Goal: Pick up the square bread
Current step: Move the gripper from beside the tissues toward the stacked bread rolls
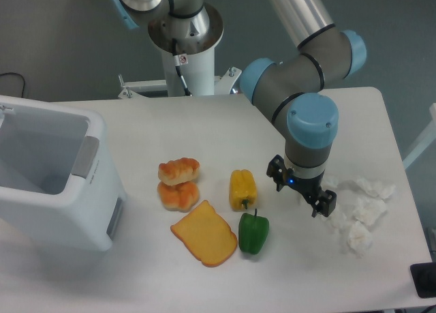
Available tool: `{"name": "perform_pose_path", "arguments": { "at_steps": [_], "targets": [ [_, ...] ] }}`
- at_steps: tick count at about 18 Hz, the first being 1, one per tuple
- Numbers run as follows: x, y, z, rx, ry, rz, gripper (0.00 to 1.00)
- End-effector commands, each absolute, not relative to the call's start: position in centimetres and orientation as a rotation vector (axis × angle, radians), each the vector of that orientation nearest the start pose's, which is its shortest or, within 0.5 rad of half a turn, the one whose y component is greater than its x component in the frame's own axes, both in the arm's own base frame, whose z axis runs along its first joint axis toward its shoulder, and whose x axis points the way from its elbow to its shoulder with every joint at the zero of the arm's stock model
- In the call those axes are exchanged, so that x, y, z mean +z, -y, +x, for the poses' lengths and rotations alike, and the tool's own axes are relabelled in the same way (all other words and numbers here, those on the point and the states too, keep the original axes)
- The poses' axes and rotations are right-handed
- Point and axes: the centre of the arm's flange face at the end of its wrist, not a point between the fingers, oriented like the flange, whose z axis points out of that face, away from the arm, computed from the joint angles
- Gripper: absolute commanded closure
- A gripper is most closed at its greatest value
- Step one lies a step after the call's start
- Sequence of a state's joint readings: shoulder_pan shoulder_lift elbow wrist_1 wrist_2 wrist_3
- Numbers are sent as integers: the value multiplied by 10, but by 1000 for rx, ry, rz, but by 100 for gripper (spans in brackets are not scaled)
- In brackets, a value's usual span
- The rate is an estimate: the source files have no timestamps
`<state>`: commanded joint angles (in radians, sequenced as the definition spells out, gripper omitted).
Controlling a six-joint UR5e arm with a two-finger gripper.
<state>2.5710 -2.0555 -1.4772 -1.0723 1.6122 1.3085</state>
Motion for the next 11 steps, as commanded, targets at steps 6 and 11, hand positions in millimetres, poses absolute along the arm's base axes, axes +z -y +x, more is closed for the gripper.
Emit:
{"name": "perform_pose_path", "arguments": {
  "at_steps": [6,11],
  "targets": [
    [299,-474,-490,180,-472,-3090,0],
    [278,-475,-466,141,-502,-3091,0]
  ]
}}
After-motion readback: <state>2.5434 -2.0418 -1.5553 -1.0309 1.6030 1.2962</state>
